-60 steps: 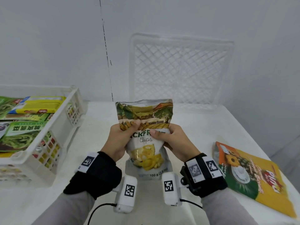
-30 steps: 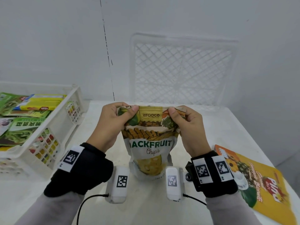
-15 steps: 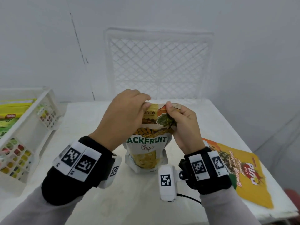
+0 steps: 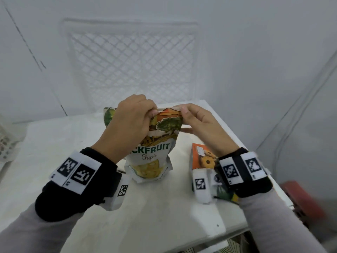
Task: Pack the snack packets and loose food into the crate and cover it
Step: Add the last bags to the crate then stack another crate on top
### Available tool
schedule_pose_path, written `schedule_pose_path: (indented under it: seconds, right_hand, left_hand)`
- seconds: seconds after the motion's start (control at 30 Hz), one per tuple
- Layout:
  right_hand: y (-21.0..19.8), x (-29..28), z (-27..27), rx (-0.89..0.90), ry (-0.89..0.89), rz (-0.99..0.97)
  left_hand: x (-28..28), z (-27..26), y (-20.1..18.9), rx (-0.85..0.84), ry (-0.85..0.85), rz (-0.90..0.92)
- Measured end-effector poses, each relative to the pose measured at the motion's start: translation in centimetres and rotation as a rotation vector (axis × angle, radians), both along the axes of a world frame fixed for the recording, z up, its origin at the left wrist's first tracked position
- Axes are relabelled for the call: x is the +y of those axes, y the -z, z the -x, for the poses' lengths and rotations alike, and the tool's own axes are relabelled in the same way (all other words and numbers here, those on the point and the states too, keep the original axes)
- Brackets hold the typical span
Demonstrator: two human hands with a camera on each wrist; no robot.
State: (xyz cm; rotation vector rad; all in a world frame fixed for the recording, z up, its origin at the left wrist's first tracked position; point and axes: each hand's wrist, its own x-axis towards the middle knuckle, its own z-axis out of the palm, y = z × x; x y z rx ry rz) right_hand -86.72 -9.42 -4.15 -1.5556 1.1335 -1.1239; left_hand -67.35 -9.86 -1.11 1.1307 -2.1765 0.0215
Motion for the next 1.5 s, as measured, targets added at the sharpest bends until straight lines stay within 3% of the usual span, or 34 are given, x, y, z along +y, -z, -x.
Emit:
schedule_pose_path:
  seconds: [0.1,0.2,0.4,0.7,0.87,1.03,1.23,1.37,1.5]
  right_hand:
    - [0.6,-0.7,4.9,0.555,0.03,-0.065]
    - [2.3,-1.4,8.5,0.961,-0.078,-0.31]
    - [5.3,-2.8,10.4,1.202,-0.196,-0.543]
    - [6.0,-3.4,10.9,1.04,-0.239,-0.541]
    - [4.8,-3.0,11.0,0.893,-0.166,-0.401]
    - [1.4,-2.4,9.2,0.829,-0.016,-0.076]
    - [-1.7,-1.9,3.9,0.862,0.233,0.291]
    - [-2.5,-1.5,-1.5,0.662,0.288,0.413]
    - [-2.9,-1.2,-7.6,0.363,0.307,0.413]
  left_hand:
    - [-0.5,0.6,0.0,0.005,0.005,0.001]
    - [-1.0,1.4,0.4,-0.016,-0.009,0.01]
    - [-1.3,2.3,0.6,-0.063,-0.055,0.015]
    - [-1.0,2.5,0.6,-0.053,-0.063,0.023]
    - [-0.6,1.8,0.2,-0.05,-0.074,0.015]
    - [-0.3,-0.3,-1.1,-0.066,-0.124,-0.07]
    - [0.0,-4.8,-2.4,-0.029,-0.326,-0.026]
    - [0.8,-9.3,-4.1,0.031,-0.476,0.11]
    - [2.5,-15.2,-6.7,0.075,-0.581,0.158]
